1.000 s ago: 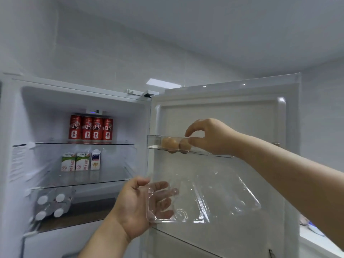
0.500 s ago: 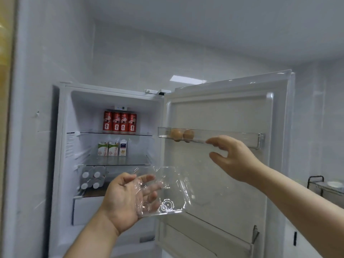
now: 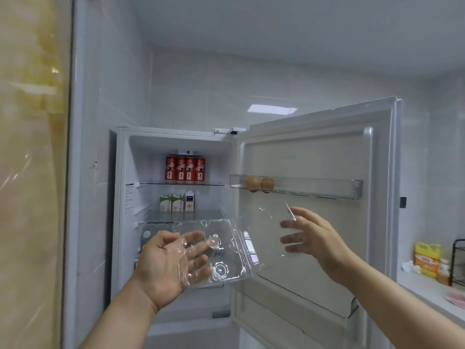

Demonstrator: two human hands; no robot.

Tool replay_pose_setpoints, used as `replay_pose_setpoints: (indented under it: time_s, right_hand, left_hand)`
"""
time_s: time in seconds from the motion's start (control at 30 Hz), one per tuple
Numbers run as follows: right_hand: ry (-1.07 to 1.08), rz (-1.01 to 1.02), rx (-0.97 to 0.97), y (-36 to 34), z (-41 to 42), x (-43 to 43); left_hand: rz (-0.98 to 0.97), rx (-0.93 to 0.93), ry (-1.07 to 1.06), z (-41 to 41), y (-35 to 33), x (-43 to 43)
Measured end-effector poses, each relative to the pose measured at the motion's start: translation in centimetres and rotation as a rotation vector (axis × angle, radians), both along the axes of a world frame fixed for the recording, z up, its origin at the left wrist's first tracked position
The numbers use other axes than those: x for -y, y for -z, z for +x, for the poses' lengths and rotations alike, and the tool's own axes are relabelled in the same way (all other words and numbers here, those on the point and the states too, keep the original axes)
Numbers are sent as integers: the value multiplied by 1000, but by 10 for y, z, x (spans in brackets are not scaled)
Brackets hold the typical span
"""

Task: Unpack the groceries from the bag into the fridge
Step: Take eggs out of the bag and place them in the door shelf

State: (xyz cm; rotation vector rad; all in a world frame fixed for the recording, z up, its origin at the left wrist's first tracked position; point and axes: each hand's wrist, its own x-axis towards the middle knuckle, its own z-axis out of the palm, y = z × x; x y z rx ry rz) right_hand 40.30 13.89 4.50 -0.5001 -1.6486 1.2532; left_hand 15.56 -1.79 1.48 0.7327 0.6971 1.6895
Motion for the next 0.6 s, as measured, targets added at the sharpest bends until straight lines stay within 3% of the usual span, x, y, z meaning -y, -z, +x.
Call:
replay_pose_setpoints:
  time_s: [0.33, 0.6]
  right_hand:
    - [37, 131, 25, 10, -9, 24]
    - [113, 434, 217, 24, -24, 50]
  left_hand:
    - [-11, -118, -87, 9, 3, 7]
    - [6, -260, -225, 30, 2, 5]
